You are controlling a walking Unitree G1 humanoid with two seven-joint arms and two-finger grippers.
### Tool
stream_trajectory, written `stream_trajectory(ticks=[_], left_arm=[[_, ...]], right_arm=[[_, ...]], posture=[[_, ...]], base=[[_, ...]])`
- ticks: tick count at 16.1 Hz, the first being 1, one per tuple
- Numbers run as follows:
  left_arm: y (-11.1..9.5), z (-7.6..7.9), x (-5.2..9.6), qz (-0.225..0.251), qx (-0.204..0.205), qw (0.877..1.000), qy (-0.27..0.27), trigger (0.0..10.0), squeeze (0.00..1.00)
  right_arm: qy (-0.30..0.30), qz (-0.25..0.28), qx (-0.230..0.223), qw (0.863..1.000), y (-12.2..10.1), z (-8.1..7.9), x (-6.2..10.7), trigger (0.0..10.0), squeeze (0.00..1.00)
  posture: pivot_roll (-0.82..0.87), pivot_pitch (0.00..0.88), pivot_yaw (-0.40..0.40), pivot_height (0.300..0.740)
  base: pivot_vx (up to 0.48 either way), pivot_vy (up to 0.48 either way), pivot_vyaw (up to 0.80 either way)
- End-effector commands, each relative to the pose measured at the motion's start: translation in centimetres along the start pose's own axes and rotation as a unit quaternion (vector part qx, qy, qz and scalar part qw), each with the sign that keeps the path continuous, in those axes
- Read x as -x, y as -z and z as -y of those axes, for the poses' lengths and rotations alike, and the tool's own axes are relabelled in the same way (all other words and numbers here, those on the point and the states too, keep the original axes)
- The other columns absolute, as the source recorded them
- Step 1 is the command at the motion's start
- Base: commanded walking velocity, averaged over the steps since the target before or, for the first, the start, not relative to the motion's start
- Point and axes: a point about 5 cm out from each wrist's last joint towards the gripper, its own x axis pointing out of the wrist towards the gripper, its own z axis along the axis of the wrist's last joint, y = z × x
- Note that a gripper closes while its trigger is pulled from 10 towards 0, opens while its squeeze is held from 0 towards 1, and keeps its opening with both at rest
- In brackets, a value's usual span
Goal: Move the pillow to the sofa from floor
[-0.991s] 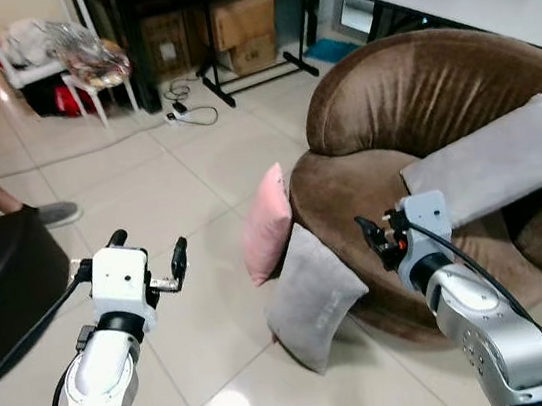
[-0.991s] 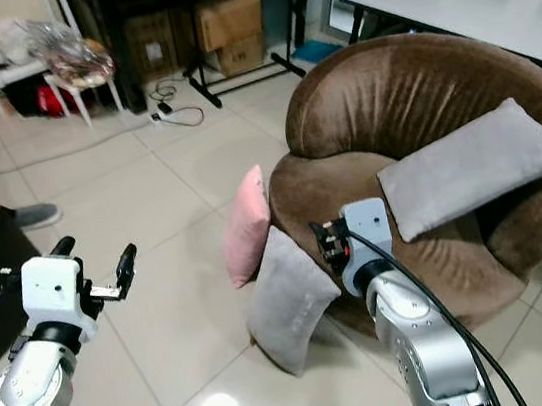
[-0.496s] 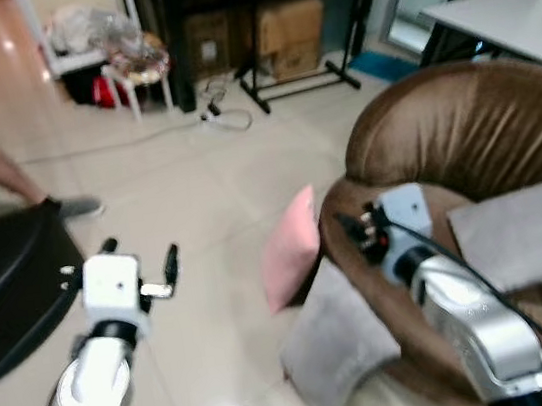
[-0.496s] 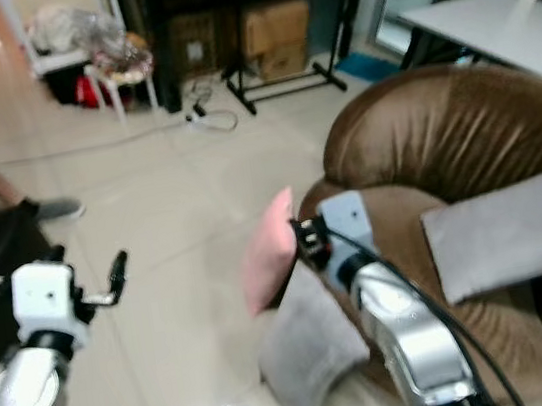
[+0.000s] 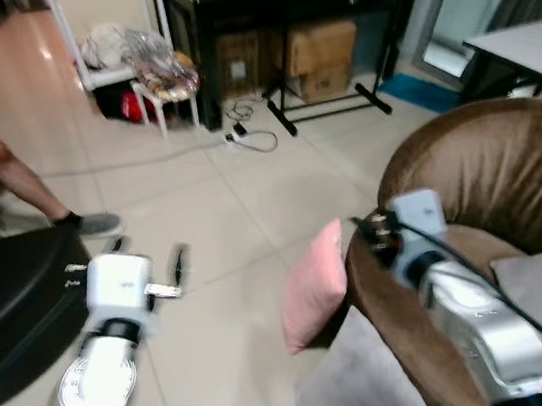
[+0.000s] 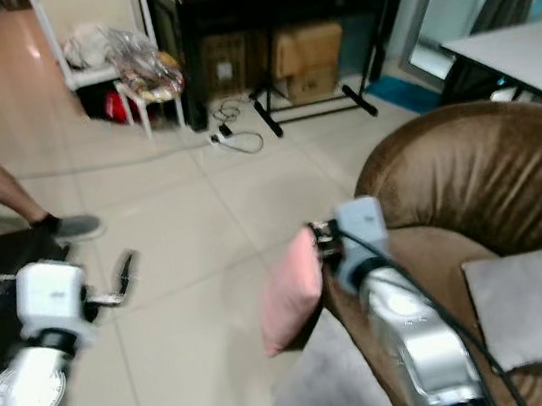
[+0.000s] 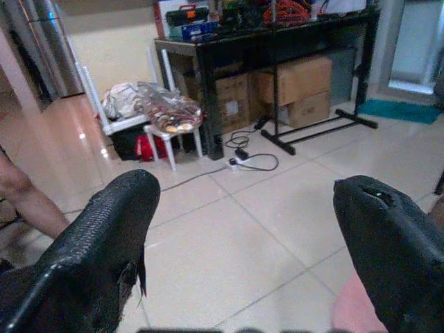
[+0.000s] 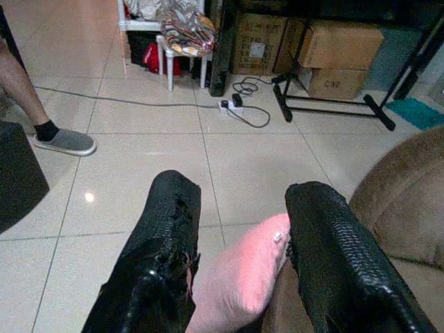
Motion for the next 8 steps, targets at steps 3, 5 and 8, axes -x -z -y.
stream_trajectory(ticks=[3, 5, 8], left_arm=[[-0.40, 1.37, -0.30, 0.011, -0.010, 0.999, 0.030, 10.0, 0.00], [-0.42, 1.66, -0.35, 0.011, -0.015, 0.999, 0.044, 10.0, 0.00], [-0.33, 1.71, -0.29, 0.008, -0.019, 0.999, 0.046, 10.0, 0.00]], right_arm=[[0.042, -0.009, 0.007, 0.999, 0.59, 1.92, 0.59, 10.0, 0.00], [0.052, -0.017, -0.003, 0.998, 0.96, 2.20, 0.67, 10.0, 0.00], [0.054, -0.016, -0.006, 0.998, 1.00, 2.24, 0.68, 10.0, 0.00]], posture=[[0.10, 0.000, -0.072, 0.740], [0.10, 0.000, -0.074, 0.736], [0.10, 0.000, -0.076, 0.706]], base=[[0.000, 0.000, 0.00], [0.000, 0.000, 0.00], [0.000, 0.000, 0.00]])
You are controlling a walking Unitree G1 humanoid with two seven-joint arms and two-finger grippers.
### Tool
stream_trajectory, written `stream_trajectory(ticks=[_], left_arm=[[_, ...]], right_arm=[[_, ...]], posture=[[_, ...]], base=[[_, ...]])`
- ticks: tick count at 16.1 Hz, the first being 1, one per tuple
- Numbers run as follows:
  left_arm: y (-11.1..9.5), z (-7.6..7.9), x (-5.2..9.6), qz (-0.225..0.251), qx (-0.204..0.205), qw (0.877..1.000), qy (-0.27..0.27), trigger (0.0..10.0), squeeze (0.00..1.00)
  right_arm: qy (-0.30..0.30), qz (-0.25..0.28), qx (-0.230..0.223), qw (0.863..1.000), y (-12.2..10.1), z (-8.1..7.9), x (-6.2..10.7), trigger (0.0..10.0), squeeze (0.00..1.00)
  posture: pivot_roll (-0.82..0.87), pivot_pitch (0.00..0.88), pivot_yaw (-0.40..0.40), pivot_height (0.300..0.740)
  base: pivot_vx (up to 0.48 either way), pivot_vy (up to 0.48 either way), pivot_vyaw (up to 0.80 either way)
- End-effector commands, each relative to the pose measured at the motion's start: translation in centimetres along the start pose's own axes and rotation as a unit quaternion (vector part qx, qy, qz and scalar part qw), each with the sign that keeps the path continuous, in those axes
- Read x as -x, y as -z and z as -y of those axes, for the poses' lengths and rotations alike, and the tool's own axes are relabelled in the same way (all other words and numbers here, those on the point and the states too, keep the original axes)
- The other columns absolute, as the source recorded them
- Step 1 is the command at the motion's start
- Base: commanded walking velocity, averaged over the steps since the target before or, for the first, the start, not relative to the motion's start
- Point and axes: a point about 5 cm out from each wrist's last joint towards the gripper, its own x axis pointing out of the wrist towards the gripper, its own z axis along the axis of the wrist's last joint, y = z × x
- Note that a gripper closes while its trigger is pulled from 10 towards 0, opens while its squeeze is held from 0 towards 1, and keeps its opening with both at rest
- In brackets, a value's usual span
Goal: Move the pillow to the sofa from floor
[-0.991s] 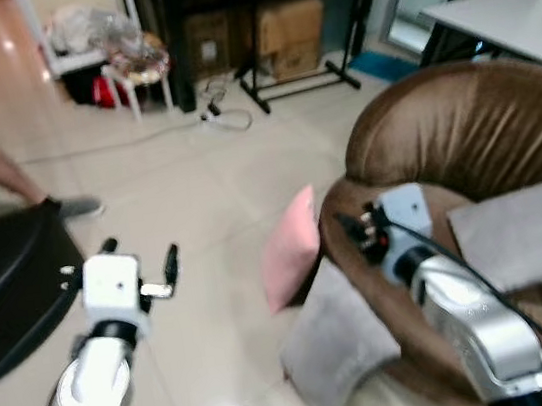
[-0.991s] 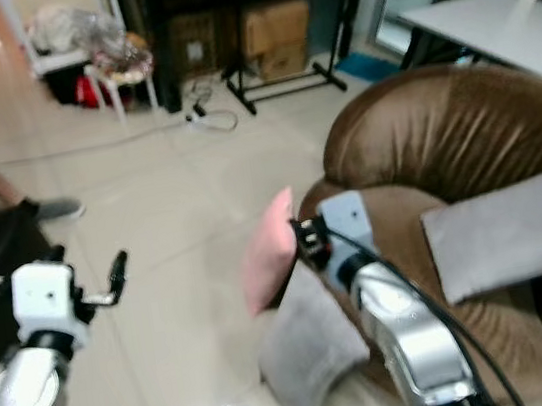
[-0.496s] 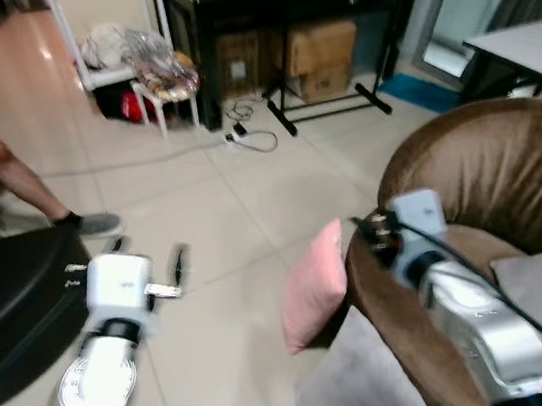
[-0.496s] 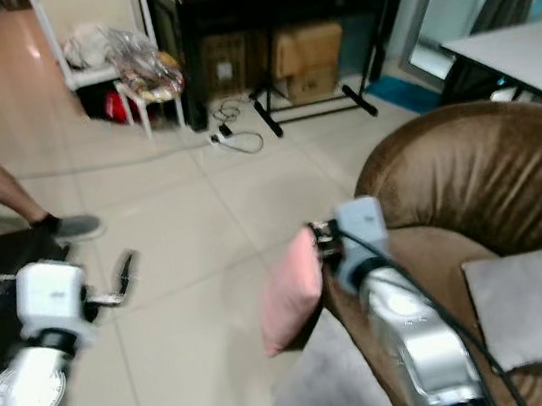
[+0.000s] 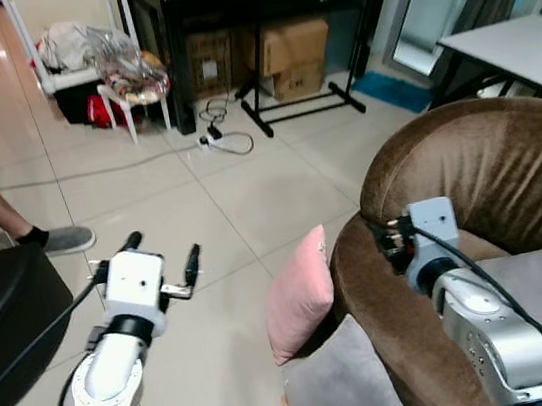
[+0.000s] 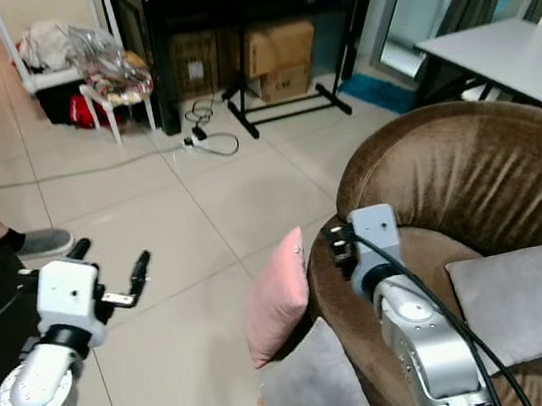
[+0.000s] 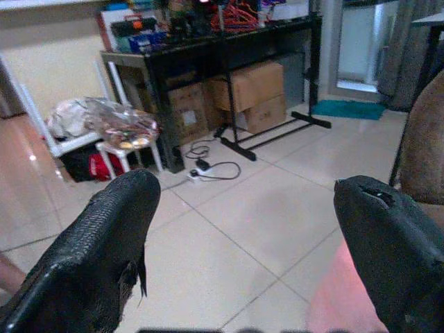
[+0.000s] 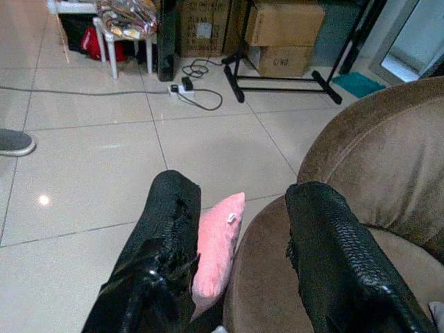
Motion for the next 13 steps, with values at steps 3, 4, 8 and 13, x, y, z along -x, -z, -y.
stream_trajectory(ticks=[3, 4, 8, 13], left_arm=[[-0.21, 0.51, -0.02, 0.004, -0.005, 1.000, 0.009, 10.0, 0.00], [-0.13, 0.52, 0.07, 0.003, -0.005, 1.000, 0.009, 10.0, 0.00], [-0.09, 0.43, 0.03, 0.004, -0.013, 1.000, 0.007, 10.0, 0.00], [-0.02, 0.12, 0.23, 0.010, -0.004, 1.000, -0.013, 10.0, 0.00]], right_arm=[[0.009, 0.005, 0.004, 1.000, -0.26, 0.63, 0.09, 10.0, 0.00], [0.008, 0.004, 0.005, 1.000, -0.18, 0.61, 0.12, 10.0, 0.00], [0.006, 0.004, 0.008, 1.000, -0.25, 0.63, -0.04, 10.0, 0.00], [-0.004, 0.004, 0.014, 1.000, -0.45, 0.43, -0.32, 10.0, 0.00]], posture=[[0.10, 0.000, -0.079, 0.686], [0.10, 0.000, -0.077, 0.676], [0.10, 0.000, -0.081, 0.641], [0.11, 0.000, -0.093, 0.596]], base=[[0.000, 0.000, 0.00], [0.000, 0.000, 0.00], [0.000, 0.000, 0.00], [0.000, 0.000, 0.00]])
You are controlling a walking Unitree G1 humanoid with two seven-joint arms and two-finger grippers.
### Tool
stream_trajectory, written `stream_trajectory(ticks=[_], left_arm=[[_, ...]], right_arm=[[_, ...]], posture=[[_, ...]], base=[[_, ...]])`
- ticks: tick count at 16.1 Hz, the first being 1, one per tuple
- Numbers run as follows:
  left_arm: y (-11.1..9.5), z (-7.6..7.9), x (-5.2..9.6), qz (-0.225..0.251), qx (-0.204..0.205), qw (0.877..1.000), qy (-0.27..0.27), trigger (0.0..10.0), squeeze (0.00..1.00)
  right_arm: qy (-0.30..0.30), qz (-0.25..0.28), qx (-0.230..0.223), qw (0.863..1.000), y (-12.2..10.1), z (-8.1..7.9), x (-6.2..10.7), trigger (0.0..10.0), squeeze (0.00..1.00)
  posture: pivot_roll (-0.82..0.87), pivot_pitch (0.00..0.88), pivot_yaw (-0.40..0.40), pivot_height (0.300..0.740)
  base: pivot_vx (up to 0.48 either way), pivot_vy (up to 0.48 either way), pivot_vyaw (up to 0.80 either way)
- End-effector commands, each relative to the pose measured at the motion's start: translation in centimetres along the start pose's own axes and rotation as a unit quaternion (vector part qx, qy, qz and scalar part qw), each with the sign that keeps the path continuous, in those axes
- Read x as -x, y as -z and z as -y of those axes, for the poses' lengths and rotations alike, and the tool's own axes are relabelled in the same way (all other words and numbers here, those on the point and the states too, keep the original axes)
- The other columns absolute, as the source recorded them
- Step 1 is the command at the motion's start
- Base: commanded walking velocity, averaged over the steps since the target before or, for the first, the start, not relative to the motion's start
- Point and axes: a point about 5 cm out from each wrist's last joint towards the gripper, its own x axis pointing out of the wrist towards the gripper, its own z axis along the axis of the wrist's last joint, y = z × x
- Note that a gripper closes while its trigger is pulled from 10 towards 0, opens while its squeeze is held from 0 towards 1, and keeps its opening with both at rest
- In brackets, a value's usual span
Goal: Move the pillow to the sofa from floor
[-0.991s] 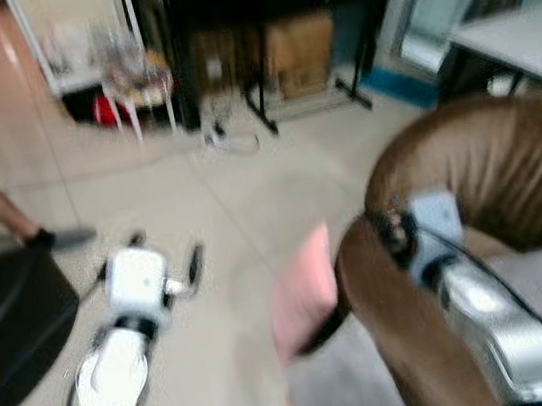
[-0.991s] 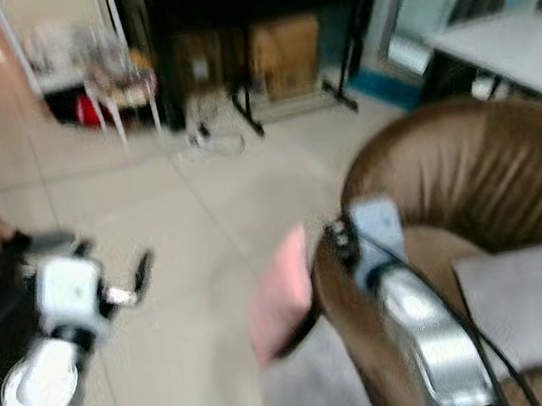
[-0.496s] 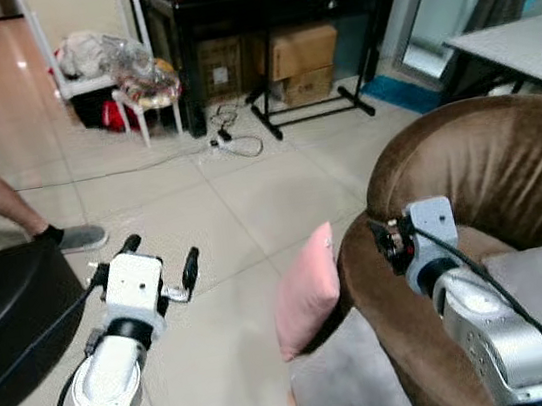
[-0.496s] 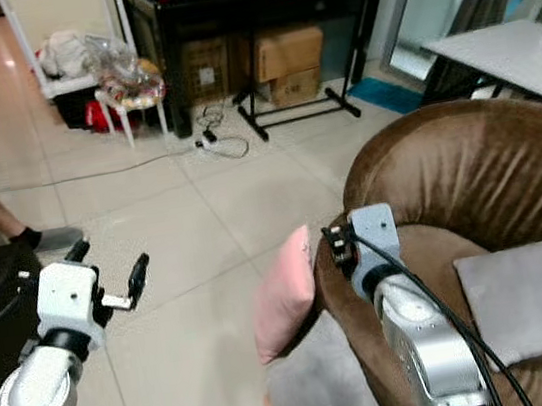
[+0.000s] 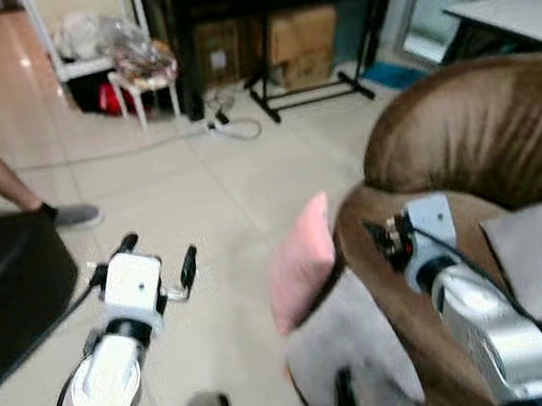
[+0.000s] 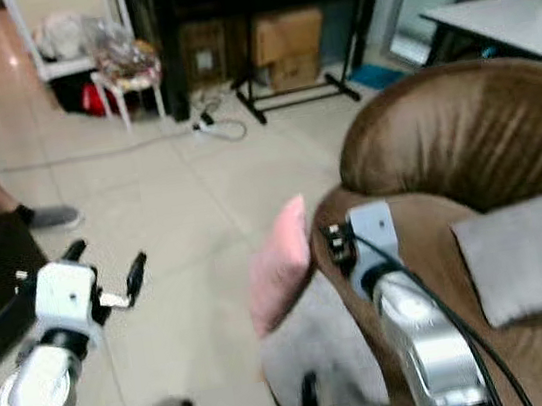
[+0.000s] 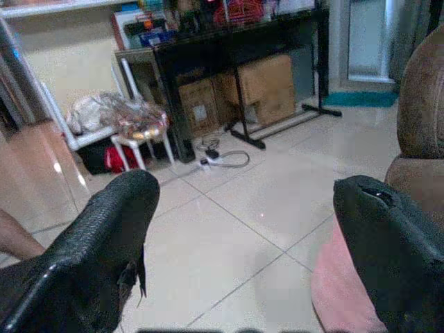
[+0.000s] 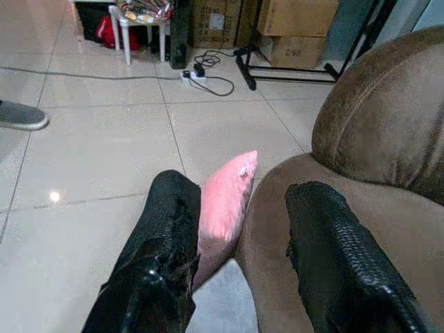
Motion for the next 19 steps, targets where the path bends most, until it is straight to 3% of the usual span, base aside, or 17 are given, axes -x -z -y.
stream_trajectory(ticks=[1, 6, 17, 19], left_arm=[[0.35, 0.10, 0.33, -0.004, 0.005, 1.000, -0.007, 10.0, 0.00], [0.39, -0.11, 0.80, 0.003, 0.001, 1.000, -0.020, 10.0, 0.00], [0.87, -0.17, 0.76, -0.006, -0.004, 1.000, -0.025, 10.0, 0.00], [0.71, 0.06, 0.74, -0.003, -0.007, 1.000, -0.011, 10.0, 0.00]], right_arm=[[-0.001, 0.011, 0.011, 1.000, -0.78, 0.33, -0.36, 10.0, 0.00], [-0.011, 0.013, 0.020, 1.000, -1.05, 0.32, -0.50, 10.0, 0.00], [-0.014, 0.006, 0.021, 1.000, -0.67, 0.41, -0.99, 10.0, 0.00], [-0.008, 0.006, 0.016, 1.000, -0.56, 0.33, -0.85, 10.0, 0.00]], posture=[[0.12, 0.000, -0.102, 0.586], [0.12, 0.000, -0.123, 0.541], [0.11, 0.000, -0.121, 0.541], [0.10, 0.000, -0.081, 0.541]], base=[[0.000, 0.000, 0.00], [0.000, 0.000, 0.00], [0.000, 0.000, 0.00], [0.000, 0.000, 0.00]])
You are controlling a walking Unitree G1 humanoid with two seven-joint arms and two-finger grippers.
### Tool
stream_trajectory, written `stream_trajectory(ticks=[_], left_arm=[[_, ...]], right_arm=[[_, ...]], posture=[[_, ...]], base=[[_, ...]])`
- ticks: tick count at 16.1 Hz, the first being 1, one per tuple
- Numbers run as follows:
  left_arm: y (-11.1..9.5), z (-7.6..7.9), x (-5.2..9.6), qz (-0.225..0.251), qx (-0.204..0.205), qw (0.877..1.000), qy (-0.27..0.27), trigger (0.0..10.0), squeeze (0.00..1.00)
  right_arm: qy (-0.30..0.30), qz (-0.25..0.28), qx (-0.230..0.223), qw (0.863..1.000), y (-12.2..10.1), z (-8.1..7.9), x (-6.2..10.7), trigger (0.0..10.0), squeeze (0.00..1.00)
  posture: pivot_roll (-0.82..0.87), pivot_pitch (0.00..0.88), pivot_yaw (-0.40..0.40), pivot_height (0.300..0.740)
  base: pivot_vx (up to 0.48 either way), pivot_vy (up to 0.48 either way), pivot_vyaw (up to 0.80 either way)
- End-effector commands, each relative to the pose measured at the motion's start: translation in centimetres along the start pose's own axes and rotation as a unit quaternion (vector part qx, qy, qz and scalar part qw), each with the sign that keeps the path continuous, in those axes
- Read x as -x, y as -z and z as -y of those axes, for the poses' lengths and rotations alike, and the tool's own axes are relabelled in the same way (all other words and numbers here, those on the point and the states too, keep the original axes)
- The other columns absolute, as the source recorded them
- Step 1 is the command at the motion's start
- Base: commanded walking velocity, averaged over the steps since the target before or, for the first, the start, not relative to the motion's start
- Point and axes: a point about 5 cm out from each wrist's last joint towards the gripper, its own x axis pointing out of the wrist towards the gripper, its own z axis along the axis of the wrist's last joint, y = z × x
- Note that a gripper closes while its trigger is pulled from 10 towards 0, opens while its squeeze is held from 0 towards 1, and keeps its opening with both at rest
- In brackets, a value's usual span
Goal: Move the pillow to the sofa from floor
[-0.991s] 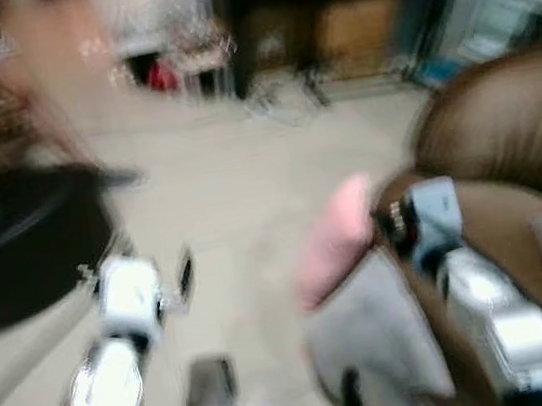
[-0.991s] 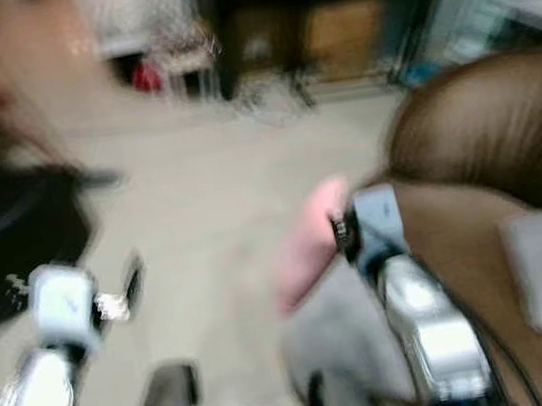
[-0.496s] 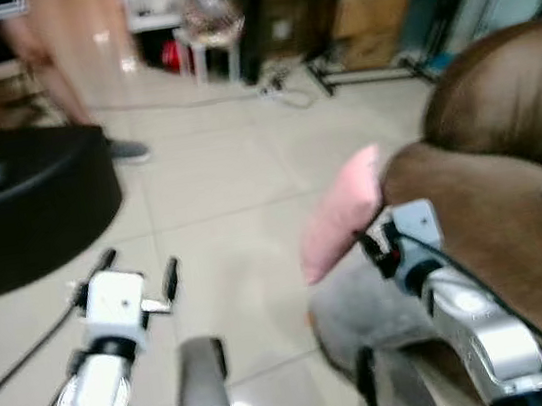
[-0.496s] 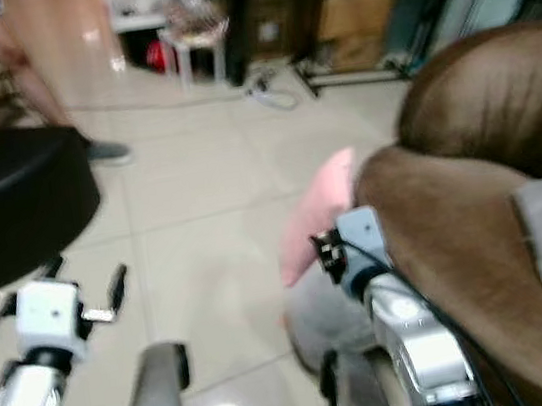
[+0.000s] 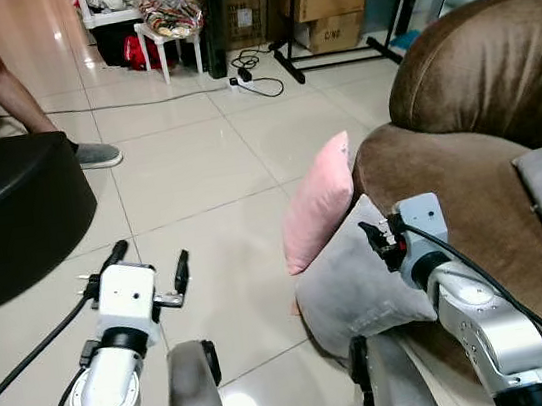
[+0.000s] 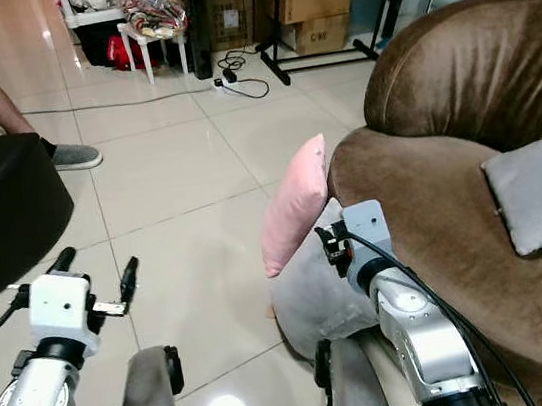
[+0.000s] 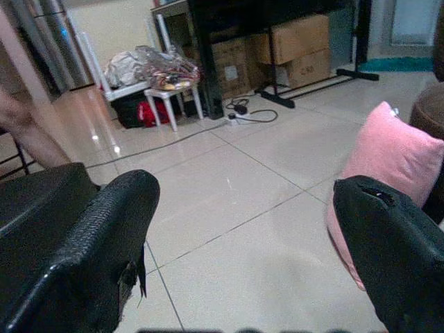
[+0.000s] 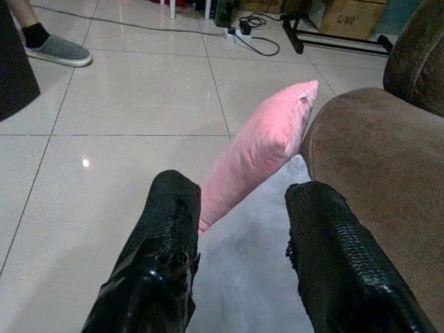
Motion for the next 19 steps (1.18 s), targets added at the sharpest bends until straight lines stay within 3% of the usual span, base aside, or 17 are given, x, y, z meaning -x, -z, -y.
stream_trajectory(ticks=[1, 4, 5, 8, 9, 10, 11, 12, 19], left_arm=[[0.0, 0.0, -0.2, -0.001, -0.009, 1.000, 0.014, 10.0, 0.00], [0.0, -0.6, -0.4, -0.008, -0.015, 0.999, 0.029, 10.0, 0.00], [0.1, -0.7, -0.7, -0.022, 0.025, 0.998, 0.048, 10.0, 0.91], [-0.1, -0.7, -1.0, -0.018, 0.024, 0.998, 0.058, 10.0, 1.00], [-0.1, -0.6, -1.0, -0.017, 0.021, 0.998, 0.058, 1.6, 1.00], [-0.1, -0.6, -1.0, -0.015, 0.019, 0.998, 0.057, 0.0, 1.00], [-0.1, -0.6, -0.9, -0.016, 0.009, 0.998, 0.052, 2.3, 0.45], [-0.1, -0.5, -0.8, -0.018, -0.005, 0.998, 0.054, 10.0, 0.01], [0.3, -0.4, -0.5, -0.029, -0.003, 0.999, 0.046, 10.0, 0.00]], right_arm=[[0.013, 0.007, -0.002, 1.000, -0.1, 0.3, 0.3, 10.0, 0.00], [0.013, 0.016, -0.034, 0.999, 0.4, -0.3, 1.0, 10.0, 0.00], [0.015, 0.019, -0.050, 0.998, 0.9, -0.5, 1.6, 10.0, 1.00], [0.031, 0.021, -0.049, 0.998, 1.1, -0.2, 2.0, 10.0, 1.00], [0.032, 0.025, -0.050, 0.998, 1.1, -0.2, 2.1, 0.0, 1.00], [0.032, 0.026, -0.050, 0.998, 1.1, -0.1, 2.2, 0.0, 1.00], [0.030, 0.017, -0.040, 0.999, 1.2, -0.1, 2.1, 1.0, 0.00], [0.027, 0.004, -0.031, 0.999, 1.3, -0.1, 1.8, 10.0, 0.00], [0.021, 0.003, -0.035, 0.999, 1.1, -0.1, 1.3, 10.0, 0.00]], posture=[[0.10, 0.000, -0.060, 0.541], [0.08, 0.000, 0.000, 0.541], [0.07, 0.000, 0.030, 0.541], [0.06, 0.000, 0.041, 0.541], [0.06, 0.000, 0.038, 0.541], [0.06, 0.000, 0.032, 0.541], [0.07, 0.000, 0.018, 0.541], [0.07, 0.000, 0.008, 0.541], [0.09, 0.000, -0.021, 0.541]], base=[[0.000, 0.000, 0.00], [0.000, 0.000, 0.00], [0.000, 0.000, 0.00], [0.000, 0.000, 0.00], [0.000, 0.000, 0.00], [0.000, 0.000, 0.00], [0.000, 0.000, 0.00], [0.000, 0.000, 0.00], [0.000, 0.000, 0.00]])
